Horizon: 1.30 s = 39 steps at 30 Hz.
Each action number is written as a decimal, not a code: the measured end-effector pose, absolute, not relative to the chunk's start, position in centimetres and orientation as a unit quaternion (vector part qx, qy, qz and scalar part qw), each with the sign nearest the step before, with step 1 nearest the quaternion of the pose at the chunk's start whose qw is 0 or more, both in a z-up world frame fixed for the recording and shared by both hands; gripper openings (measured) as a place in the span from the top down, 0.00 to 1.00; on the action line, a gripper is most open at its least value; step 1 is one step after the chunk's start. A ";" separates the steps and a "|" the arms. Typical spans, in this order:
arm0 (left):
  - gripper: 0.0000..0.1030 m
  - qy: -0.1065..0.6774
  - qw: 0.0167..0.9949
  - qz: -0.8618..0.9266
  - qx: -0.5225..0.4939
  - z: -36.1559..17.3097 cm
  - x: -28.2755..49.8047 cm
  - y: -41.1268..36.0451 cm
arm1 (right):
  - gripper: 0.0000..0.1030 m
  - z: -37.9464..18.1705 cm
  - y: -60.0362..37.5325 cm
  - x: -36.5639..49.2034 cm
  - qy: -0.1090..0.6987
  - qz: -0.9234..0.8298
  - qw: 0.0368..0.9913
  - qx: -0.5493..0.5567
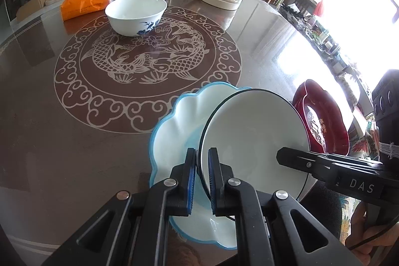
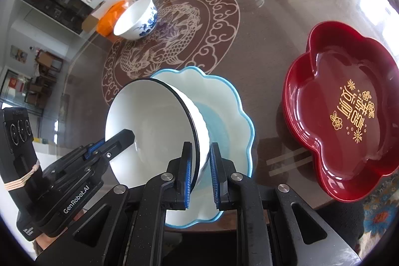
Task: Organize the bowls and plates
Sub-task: 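Carry the black-rimmed bowl over the scalloped bowl with the right gripper, then lower the black-rimmed bowl into the scalloped bowl and open the right gripper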
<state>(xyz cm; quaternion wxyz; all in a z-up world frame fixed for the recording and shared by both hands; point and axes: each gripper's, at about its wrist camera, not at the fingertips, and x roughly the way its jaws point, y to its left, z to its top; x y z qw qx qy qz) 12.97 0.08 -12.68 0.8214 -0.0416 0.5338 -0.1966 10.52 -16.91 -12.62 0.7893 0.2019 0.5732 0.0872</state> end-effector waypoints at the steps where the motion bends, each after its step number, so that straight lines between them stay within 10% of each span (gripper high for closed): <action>1: 0.91 0.535 0.821 -0.195 -0.038 -12.8 13.0 0.0 | 0.84 -12.8 -17.0 10.4 0.574 0.088 0.788 0.203; 24: 0.86 0.528 0.829 -0.185 -0.015 -13.7 13.4 -0.5 | 0.78 -14.1 -17.1 10.7 0.568 0.100 0.790 0.210; 28: 0.51 0.512 0.840 -0.176 -0.022 -13.1 13.5 0.0 | 0.75 -14.2 -17.2 10.8 0.559 0.105 0.795 0.213; 33: 0.33 0.481 0.859 -0.171 -0.037 -11.0 12.7 1.0 | 0.49 -13.0 -17.5 10.5 0.531 0.119 0.811 0.216; 39: 0.17 0.402 0.904 -0.148 -0.018 -6.7 9.6 2.8 | 0.43 -9.7 -17.8 8.8 0.482 0.112 0.847 0.192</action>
